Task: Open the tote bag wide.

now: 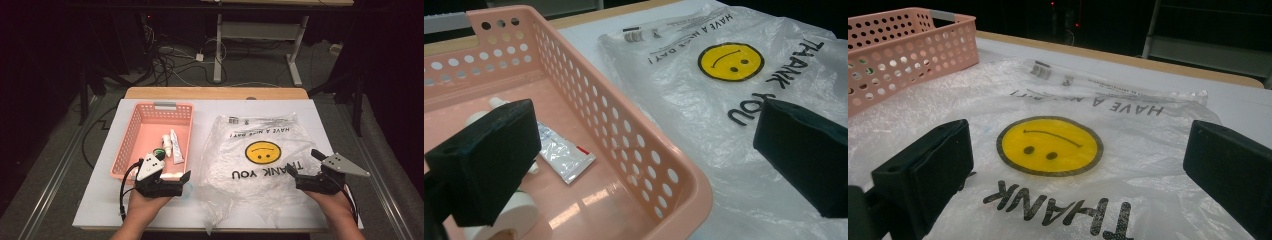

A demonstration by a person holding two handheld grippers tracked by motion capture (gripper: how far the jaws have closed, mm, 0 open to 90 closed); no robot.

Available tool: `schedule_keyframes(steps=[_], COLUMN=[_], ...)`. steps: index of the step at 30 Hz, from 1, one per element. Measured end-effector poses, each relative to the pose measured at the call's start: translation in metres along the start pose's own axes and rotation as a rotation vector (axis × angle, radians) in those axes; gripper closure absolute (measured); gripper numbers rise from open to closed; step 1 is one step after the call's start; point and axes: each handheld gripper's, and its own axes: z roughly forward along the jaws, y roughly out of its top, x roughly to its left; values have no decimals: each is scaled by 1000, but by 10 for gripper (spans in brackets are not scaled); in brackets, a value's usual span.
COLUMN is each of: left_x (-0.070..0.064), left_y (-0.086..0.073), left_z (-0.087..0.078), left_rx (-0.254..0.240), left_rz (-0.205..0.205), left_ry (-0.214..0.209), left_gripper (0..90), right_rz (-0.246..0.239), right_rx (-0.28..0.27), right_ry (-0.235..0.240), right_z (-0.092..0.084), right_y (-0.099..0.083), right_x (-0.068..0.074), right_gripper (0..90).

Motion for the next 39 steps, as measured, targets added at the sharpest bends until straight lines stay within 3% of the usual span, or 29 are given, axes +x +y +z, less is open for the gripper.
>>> schedule_keyframes(steps=[15,23,31,39], left_x=[2,1,1,1], left_y=[1,1,2,2], left_z=[2,1,0,0], left_rx=[12,12,11,10], left_rz=[7,13,10,8], left_ry=[1,0,-3,-2], left_gripper=[0,0,0,0], right_rz=[-1,13,74,117], right_rx=[7,20,46,96], right_ry=[-7,-45,-94,-124], right_z=[-5,-14,-25,-22], right_y=[3,7,5,-4], right_x=[-1,-16,-45,-65], right_gripper=[1,17,87,160])
